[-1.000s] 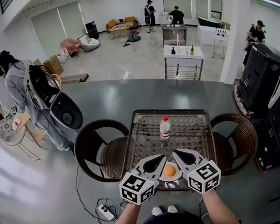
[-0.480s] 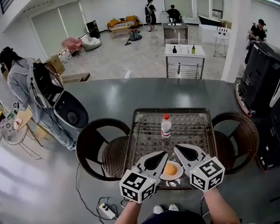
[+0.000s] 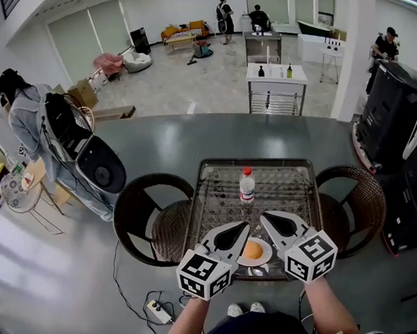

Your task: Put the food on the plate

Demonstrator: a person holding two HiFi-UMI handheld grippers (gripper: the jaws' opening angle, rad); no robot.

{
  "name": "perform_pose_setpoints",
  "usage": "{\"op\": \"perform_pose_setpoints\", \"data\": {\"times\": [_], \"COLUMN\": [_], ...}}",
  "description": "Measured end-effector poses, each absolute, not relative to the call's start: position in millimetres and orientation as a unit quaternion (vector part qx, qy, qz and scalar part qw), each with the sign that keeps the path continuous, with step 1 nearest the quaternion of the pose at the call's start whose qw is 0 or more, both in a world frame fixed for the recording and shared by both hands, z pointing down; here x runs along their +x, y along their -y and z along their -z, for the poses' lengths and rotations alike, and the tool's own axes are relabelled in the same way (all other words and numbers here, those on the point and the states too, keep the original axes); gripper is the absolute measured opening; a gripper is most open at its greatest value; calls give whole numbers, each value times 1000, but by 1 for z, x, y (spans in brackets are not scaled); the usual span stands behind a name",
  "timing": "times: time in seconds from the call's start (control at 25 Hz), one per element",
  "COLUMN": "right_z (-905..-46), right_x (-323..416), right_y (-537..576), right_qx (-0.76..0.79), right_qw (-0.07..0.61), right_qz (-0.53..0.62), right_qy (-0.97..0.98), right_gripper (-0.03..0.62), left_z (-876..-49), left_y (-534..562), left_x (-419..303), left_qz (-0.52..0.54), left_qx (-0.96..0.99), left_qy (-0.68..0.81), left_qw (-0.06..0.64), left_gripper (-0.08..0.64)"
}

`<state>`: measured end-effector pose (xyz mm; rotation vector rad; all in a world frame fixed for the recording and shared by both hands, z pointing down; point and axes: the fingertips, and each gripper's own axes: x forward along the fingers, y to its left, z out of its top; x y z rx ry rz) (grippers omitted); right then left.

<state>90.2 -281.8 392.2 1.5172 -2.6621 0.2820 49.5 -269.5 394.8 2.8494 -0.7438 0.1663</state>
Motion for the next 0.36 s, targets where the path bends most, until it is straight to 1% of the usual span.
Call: {"op": "perform_pose_setpoints", "data": {"times": [0.36], "right_z": [-386], "right_x": [94], "right_y": [276], "right_qx": [489], "right_qw": [28], "right_qz": [-83], "right_qy": [868], "right_gripper": [3], "left_z": [-393], "left_y": [262], "left_x": [46], "left_qz": [-60], "left_qx": [960], "left_qy": [258], "left_qw": [91], "left_gripper": [9]}}
